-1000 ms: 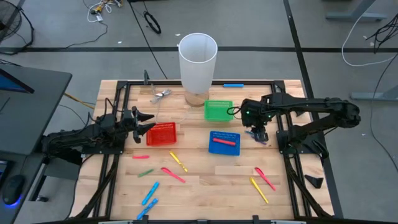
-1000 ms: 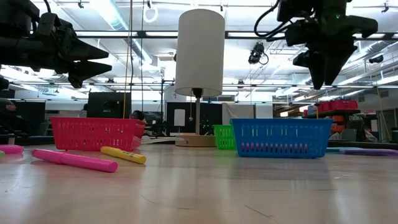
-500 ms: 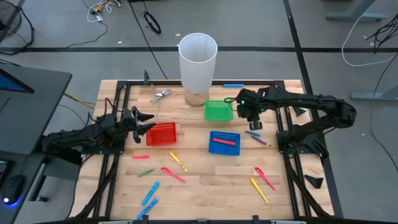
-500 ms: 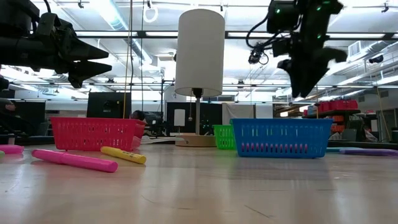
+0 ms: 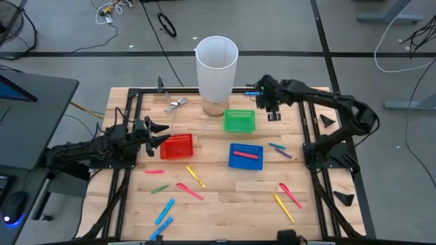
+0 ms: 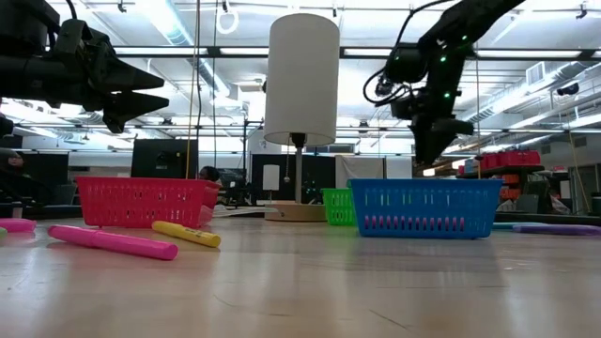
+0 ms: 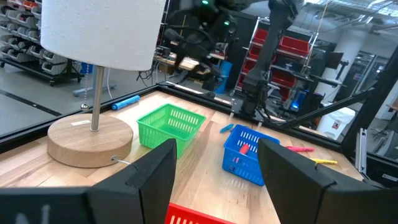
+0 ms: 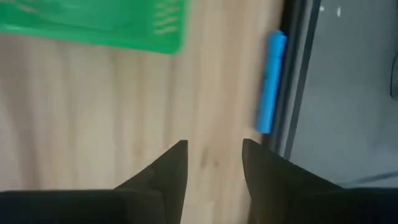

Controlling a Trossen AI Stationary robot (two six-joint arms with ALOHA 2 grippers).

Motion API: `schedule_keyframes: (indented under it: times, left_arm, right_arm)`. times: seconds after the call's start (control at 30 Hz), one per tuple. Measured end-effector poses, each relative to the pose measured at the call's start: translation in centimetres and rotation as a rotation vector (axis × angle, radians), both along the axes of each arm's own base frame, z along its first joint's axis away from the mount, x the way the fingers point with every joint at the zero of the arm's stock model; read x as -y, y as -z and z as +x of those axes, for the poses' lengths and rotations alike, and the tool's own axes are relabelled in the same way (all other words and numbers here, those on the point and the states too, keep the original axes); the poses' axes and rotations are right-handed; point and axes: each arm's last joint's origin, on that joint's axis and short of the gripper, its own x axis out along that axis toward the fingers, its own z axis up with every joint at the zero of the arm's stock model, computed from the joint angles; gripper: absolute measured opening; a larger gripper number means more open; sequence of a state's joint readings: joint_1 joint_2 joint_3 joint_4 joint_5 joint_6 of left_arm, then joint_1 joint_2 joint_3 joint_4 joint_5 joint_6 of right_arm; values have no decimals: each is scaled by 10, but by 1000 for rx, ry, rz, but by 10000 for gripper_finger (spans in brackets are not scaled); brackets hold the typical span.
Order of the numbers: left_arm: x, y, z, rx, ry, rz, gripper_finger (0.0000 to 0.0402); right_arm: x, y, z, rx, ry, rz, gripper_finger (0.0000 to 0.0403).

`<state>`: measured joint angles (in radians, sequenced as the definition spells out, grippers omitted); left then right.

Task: Pick & Place Markers
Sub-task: Put the top blue highlighter into the blue bin

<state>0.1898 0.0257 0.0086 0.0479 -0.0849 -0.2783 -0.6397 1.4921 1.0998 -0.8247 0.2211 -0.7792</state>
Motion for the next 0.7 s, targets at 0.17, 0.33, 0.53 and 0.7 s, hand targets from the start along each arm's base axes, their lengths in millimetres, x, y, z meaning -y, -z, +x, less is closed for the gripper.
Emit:
schedule_keyframes:
  times: [0.17, 0.33, 0.53, 0.7]
  left_arm:
    - [0, 0, 0, 0, 0, 0, 232]
    - [0, 0, 0, 0, 0, 0, 232]
    - [0, 0, 0, 0, 0, 0, 232]
    - [0, 0, 0, 0, 0, 0, 232]
  right_arm:
    - [38, -6, 7, 16, 81, -14, 155]
    - [71, -8, 13, 17, 120, -23, 155]
    - [99, -3, 10, 47, 110, 19, 155]
    - [113, 15, 7, 20, 89, 52, 155]
